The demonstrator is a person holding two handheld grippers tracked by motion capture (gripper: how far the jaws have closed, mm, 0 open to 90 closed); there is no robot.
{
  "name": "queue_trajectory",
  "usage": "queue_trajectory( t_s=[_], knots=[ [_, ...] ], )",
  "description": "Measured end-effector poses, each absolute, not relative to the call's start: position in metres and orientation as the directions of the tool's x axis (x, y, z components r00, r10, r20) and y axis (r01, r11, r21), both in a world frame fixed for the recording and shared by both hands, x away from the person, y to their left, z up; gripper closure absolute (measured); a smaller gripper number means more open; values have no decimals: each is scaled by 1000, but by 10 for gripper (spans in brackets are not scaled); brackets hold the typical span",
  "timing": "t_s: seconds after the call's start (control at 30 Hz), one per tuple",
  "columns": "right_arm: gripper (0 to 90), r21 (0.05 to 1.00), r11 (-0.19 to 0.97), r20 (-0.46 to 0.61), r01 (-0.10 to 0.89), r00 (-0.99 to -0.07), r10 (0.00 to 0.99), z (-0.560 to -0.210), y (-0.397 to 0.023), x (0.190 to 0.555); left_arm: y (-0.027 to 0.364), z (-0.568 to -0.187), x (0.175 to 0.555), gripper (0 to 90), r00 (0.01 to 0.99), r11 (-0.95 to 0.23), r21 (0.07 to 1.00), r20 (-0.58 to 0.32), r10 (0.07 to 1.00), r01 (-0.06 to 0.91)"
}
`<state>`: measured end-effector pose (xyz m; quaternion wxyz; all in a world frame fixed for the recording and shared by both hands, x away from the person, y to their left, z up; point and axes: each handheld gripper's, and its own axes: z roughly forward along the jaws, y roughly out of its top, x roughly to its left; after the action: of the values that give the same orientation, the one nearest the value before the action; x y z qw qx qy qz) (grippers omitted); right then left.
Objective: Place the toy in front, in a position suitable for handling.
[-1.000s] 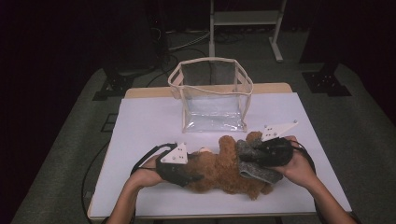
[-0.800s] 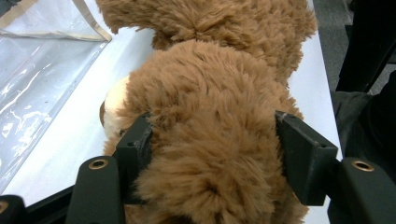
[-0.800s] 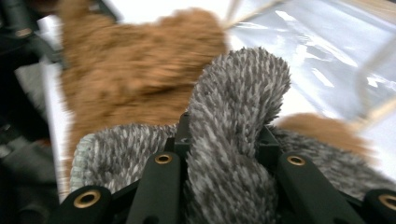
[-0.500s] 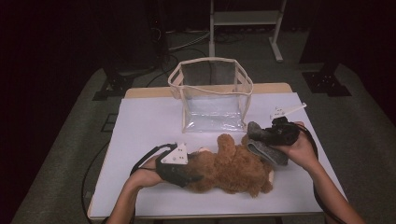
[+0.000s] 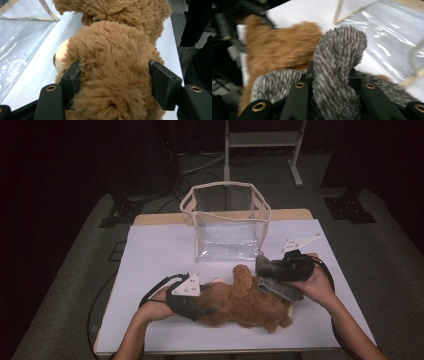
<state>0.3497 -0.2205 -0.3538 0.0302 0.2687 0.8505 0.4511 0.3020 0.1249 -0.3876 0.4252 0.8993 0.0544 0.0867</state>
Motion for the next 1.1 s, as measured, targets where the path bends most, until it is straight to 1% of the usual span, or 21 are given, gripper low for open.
queue_trajectory(
  t_s=[0.17,0.37,0.47,0.7,0.83,0.93,1.03,1.1],
  knots=[
    [703,764,527,146,371,-896,419,-353,-189,337,123,-387,302,343,978,-638,769,113,175,25],
    [703,756,560,151,338,-923,353,-355,-154,338,124,-388,302,340,978,-639,769,117,173,21],
    [703,755,567,148,330,-927,343,-355,-155,336,126,-388,303,340,978,-632,775,113,173,22],
    [703,765,516,185,385,-899,397,-356,-186,336,123,-387,303,341,978,-631,775,108,180,30],
    [702,762,533,146,368,-900,411,-349,-176,344,124,-387,302,340,978,-637,770,115,174,22],
    [701,756,543,132,366,-897,421,-351,-171,353,125,-388,302,341,978,-633,774,113,177,25],
    [701,750,536,143,388,-886,441,-356,-180,358,125,-388,303,341,979,-629,777,109,174,26],
    [701,746,527,140,408,-869,474,-358,-191,360,125,-388,303,341,979,-629,777,106,174,27]
  ],
)
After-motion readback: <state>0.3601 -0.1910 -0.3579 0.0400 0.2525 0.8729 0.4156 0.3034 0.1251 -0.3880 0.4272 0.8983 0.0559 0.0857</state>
